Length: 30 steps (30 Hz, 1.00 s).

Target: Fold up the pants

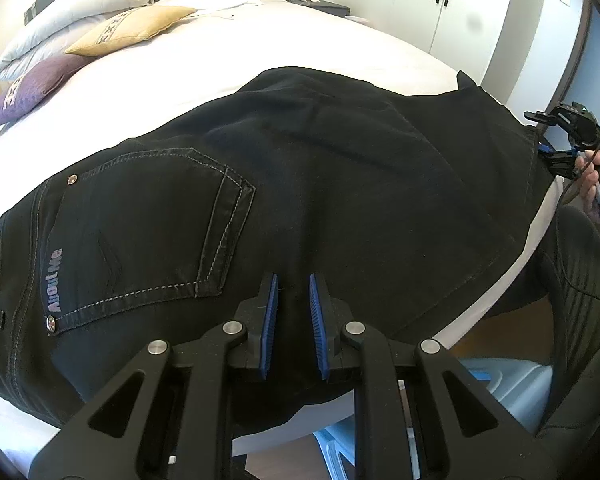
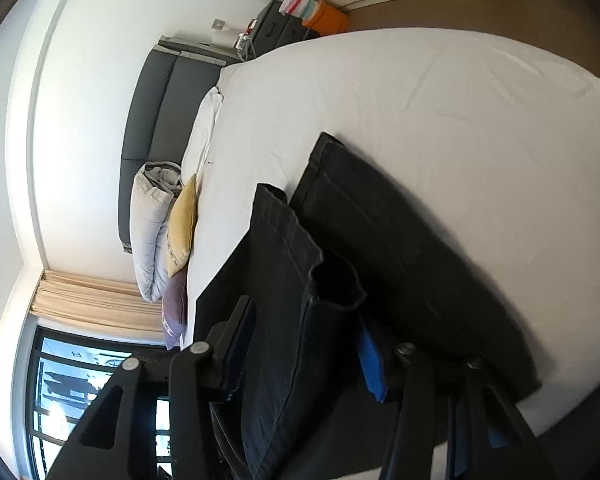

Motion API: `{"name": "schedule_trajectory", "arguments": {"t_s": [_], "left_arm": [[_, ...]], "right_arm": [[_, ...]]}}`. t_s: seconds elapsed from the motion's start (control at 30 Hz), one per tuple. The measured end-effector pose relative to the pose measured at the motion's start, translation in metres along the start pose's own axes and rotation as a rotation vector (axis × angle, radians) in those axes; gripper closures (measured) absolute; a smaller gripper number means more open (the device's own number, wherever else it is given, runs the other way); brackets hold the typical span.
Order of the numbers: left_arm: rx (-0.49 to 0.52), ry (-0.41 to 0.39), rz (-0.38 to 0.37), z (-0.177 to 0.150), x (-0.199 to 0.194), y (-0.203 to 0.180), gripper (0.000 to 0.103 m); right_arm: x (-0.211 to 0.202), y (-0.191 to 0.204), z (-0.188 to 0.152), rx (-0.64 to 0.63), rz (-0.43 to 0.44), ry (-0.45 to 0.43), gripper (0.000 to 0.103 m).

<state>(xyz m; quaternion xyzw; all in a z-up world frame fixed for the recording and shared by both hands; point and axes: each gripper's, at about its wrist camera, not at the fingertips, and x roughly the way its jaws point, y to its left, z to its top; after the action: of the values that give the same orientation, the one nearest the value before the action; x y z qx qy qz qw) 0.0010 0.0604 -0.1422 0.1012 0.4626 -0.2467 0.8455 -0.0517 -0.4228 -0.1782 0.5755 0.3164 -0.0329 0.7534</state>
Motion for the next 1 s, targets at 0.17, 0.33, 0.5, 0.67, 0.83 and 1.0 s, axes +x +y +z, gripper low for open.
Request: {"name": "schedule_trajectory", "arguments": {"t_s": [0.17, 0.33, 0.5, 0.67, 0.83, 1.0], "left_arm": [[0.000, 0.004, 0.006, -0.001, -0.005, -0.001, 0.087], [0.004, 0.012, 0.018, -0.001, -0.004, -0.002, 0.087], [0.011, 0.020, 0.034, 0.001, -0.003, -0.007, 0.087], [0.005, 0.003, 0.036, 0.001, 0.002, -0.011, 0.085], [0.013, 0.004, 0.041, 0.003, 0.003, -0.013, 0.085], [0.003, -0.007, 0.035, 0.001, 0.004, -0.011, 0.085]], "right_arm": [[0.009, 0.010, 0.005, -0.100, -0.056, 0.024, 0.082], [0.009, 0.017, 0.008, -0.156, -0.086, 0.022, 0.095], [-0.033, 0.024, 0.003, -0.169, -0.071, -0.073, 0.096], [-0.051, -0.012, -0.007, -0.093, -0.160, -0.072, 0.096], [-0.050, -0.019, -0.013, -0.099, -0.193, -0.004, 0.093], [-0.052, -0.007, 0.006, -0.144, -0.095, 0.076, 0.023]]}}
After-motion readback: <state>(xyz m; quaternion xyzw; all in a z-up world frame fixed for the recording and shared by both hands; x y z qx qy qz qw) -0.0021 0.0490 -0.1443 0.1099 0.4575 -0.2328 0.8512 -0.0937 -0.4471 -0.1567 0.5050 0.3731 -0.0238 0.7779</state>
